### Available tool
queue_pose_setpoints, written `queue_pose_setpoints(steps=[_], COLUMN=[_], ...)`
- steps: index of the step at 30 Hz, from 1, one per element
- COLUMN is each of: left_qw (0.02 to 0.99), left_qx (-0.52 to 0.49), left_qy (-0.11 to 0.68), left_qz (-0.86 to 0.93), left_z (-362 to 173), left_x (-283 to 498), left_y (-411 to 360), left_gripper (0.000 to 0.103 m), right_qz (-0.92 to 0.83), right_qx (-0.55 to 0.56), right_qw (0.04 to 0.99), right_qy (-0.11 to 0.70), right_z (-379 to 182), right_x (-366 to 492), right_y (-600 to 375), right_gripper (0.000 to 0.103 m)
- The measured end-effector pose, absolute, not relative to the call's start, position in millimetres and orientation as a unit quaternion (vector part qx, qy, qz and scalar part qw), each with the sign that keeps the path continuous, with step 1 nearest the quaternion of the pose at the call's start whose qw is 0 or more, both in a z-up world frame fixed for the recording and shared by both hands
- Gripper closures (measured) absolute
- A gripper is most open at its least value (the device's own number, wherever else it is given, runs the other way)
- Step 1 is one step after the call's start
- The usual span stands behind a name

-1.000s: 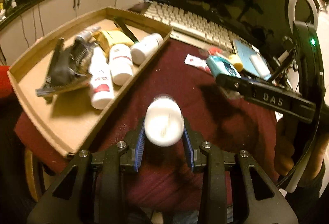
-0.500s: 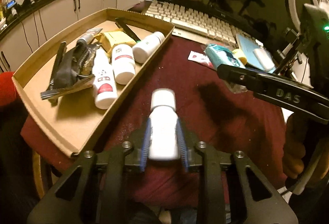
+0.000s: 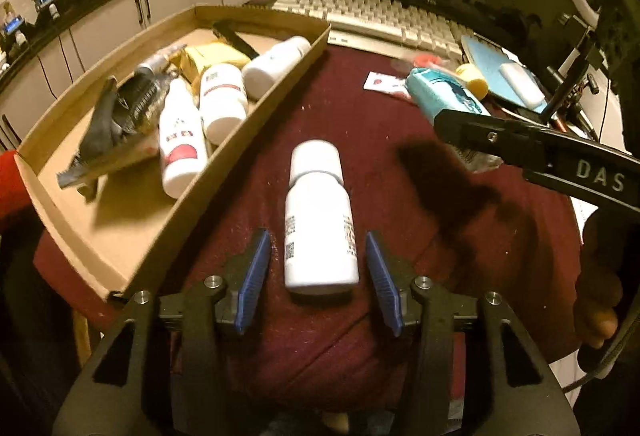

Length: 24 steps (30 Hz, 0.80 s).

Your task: Organize objects

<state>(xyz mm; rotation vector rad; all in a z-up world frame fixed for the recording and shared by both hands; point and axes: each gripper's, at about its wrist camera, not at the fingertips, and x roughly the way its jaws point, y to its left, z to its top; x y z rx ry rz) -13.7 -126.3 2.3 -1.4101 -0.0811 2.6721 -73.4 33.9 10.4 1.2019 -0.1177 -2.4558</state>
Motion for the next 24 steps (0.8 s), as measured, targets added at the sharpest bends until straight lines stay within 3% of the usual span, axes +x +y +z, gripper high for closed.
queue_pose_setpoints(steps=[3, 24], left_qw=[0.041, 0.041], left_qx=[-0.46, -0.391], left_qy=[-0.013, -0.09], left_qz=[0.887, 0.915], left_z=[0, 45], left_x=[-14, -1], left_y=[-124, -165], left_gripper=[0.067, 0.069], right_qz=[-0.878, -0.88], right_qx=[0.433, 0.416], right_qw=[0.201, 0.227], right_qy=[-0.044, -0.04], right_z=[8, 30], right_x=[-72, -76], right_y=[36, 13], right_gripper=[0.053, 0.054])
